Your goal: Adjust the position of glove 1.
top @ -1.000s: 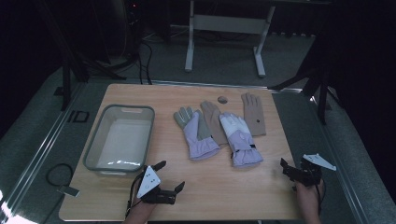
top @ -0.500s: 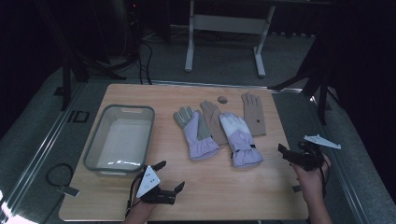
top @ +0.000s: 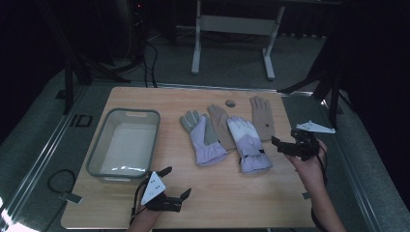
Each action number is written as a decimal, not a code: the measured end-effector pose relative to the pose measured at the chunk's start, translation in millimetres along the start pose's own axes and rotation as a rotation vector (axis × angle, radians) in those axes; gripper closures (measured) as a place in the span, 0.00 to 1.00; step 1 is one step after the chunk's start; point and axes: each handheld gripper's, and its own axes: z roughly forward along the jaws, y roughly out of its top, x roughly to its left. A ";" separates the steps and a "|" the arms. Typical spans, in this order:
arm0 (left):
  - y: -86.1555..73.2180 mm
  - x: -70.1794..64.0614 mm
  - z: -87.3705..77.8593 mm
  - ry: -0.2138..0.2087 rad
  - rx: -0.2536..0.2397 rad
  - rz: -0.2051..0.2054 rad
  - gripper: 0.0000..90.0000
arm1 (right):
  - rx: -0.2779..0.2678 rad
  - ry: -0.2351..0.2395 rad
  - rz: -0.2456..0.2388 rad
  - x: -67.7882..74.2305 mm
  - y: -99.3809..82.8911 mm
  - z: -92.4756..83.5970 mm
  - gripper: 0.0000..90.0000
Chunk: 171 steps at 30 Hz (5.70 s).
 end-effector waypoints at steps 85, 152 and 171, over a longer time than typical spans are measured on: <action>-0.1 1.6 -0.5 -0.018 0.004 -0.016 0.02 | 0.262 0.300 -0.109 152.2 37.4 170.4 0.99; 0.4 2.4 0.9 -0.015 0.007 -0.027 0.02 | 0.124 0.253 -0.162 51.8 -11.7 58.2 0.69; 0.4 3.3 0.7 -0.018 0.009 -0.037 0.02 | 0.345 0.274 -0.298 7.8 -4.7 115.0 0.58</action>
